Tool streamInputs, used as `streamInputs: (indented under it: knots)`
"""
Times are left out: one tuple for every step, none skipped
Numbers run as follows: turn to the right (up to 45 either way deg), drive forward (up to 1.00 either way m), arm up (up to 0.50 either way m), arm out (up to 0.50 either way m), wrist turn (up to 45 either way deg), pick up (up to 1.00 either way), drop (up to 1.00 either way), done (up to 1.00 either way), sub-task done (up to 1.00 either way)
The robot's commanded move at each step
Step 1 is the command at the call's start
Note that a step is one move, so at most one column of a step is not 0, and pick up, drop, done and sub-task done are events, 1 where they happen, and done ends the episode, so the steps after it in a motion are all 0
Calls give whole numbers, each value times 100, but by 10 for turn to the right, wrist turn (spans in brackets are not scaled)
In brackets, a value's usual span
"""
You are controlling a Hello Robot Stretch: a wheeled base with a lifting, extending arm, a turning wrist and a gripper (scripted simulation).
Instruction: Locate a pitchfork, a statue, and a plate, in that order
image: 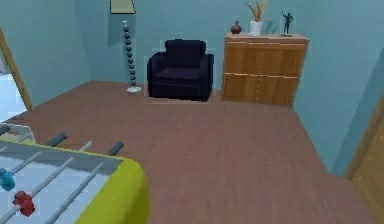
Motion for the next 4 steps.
streamInputs:
  knots:
    - [0,75,0,0,0,0,0,0,0]
    - [-120,0,0,0,0,0,0,0,0]
    - [0,55,0,0,0,0,0,0,0]
    - [-30,0,0,0,0,0,0,0,0]
